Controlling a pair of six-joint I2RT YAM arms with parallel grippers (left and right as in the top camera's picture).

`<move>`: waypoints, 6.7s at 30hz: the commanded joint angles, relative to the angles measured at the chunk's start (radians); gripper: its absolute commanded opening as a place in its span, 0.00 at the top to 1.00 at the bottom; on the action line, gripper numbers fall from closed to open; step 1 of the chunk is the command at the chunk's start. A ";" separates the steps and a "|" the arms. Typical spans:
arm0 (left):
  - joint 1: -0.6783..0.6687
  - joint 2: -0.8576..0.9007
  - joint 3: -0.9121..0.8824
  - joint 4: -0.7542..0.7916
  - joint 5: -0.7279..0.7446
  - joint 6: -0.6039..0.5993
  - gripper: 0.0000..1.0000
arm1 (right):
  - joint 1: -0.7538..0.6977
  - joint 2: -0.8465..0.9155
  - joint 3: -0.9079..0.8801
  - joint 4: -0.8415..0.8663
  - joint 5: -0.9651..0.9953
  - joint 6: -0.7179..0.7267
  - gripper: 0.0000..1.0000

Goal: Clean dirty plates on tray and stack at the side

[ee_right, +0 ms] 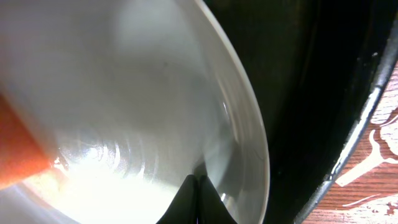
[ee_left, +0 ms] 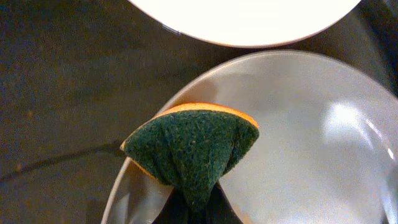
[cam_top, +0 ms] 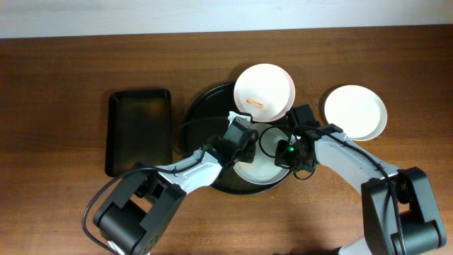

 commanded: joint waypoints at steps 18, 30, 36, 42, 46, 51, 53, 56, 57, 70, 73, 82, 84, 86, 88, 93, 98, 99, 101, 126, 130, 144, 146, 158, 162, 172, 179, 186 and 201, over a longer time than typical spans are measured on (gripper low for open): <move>0.054 0.051 -0.031 0.498 -0.227 0.140 1.00 | -0.006 0.058 -0.029 -0.007 0.016 -0.011 0.96; 0.118 -0.395 -0.008 0.044 -0.127 0.145 1.00 | -0.006 -0.006 0.286 -0.240 -0.013 -0.257 0.46; 0.118 -0.330 -0.008 -0.102 -0.095 0.079 1.00 | -0.008 0.001 0.282 -0.256 0.174 -0.257 0.46; 0.125 -0.306 -0.009 -0.113 -0.111 0.080 1.00 | -0.008 0.099 0.253 -0.237 0.214 -0.257 0.49; 0.161 -0.306 -0.009 -0.144 -0.114 0.080 1.00 | -0.006 0.136 0.250 -0.263 0.208 -0.257 0.61; 0.211 -0.306 -0.009 -0.150 -0.113 0.080 1.00 | -0.006 0.136 0.219 -0.253 0.169 -0.246 0.72; 0.217 -0.306 -0.009 -0.151 -0.110 0.080 1.00 | -0.006 0.136 0.163 -0.198 0.169 -0.245 0.72; 0.218 -0.306 -0.009 -0.151 -0.110 0.080 1.00 | -0.006 0.134 0.132 -0.156 0.169 -0.246 0.96; 0.218 -0.306 -0.009 -0.150 -0.110 0.080 1.00 | -0.006 0.127 0.149 -0.171 0.170 -0.246 0.96; 0.218 -0.306 -0.009 -0.151 -0.109 0.080 1.00 | -0.006 0.106 0.608 -0.702 0.216 -0.251 0.96; 0.218 -0.306 -0.009 -0.151 -0.109 0.080 1.00 | -0.006 0.106 0.614 -0.768 0.084 -0.346 0.96; 0.218 -0.306 -0.009 -0.150 -0.068 0.080 1.00 | -0.007 0.175 0.614 -0.987 0.067 -0.413 0.96; 0.218 -0.306 -0.009 -0.150 -0.068 0.080 1.00 | -0.007 0.233 0.614 -1.023 0.068 -0.415 0.96; 0.218 -0.306 -0.009 -0.150 -0.047 0.080 1.00 | -0.007 0.304 0.614 -1.053 0.097 -0.399 0.96; 0.218 -0.306 -0.009 -0.150 -0.038 0.080 1.00 | -0.007 0.350 0.614 -1.056 0.140 -0.362 0.96; 0.218 -0.306 -0.009 -0.150 -0.038 0.080 1.00 | -0.008 0.383 0.654 -1.077 0.229 -0.312 0.96; 0.218 -0.306 -0.009 -0.153 -0.016 0.080 1.00 | -0.007 0.383 0.792 -1.076 0.230 -0.272 0.96; 0.218 -0.306 -0.009 -0.153 -0.011 0.080 1.00 | -0.007 0.383 0.793 -1.075 0.241 -0.271 0.96; 0.218 -0.306 -0.009 -0.153 0.085 0.080 1.00 | -0.007 0.383 0.793 -1.070 0.267 -0.271 0.96; 0.218 -0.306 -0.009 -0.157 0.103 0.084 1.00 | -0.098 -0.087 0.377 -0.763 0.029 0.055 0.53; 0.218 -0.306 -0.009 -0.158 0.103 0.084 1.00 | -0.098 -0.155 0.059 -0.539 0.010 0.176 0.52; 0.218 -0.306 -0.009 -0.172 0.104 0.084 1.00 | -0.098 -0.156 0.006 -0.383 0.105 0.174 0.96; 0.218 -0.306 -0.009 -0.172 0.104 0.084 1.00 | -0.098 -0.158 0.090 -0.451 0.187 0.169 0.97; 0.219 -0.306 0.000 -0.207 0.212 0.107 1.00 | 0.137 -0.107 0.608 -0.742 0.825 -0.146 0.96; 0.254 -0.308 0.031 -0.265 0.240 0.106 1.00 | 0.286 -0.007 0.608 -0.739 1.007 -0.206 0.96; 0.472 -0.308 0.051 -0.323 0.620 0.106 1.00 | 0.458 0.086 0.608 -0.607 1.336 -0.202 0.96; 0.472 -0.308 0.051 -0.315 0.718 0.098 1.00 | 0.469 0.084 0.608 -0.608 1.457 -0.158 0.96; 0.472 -0.308 0.051 -0.319 0.922 0.050 1.00 | 0.503 0.060 0.684 -0.638 1.181 -0.133 0.96; 0.281 -0.307 0.051 -0.123 0.755 -0.037 1.00 | 0.356 0.054 0.875 -0.687 0.804 -0.068 0.96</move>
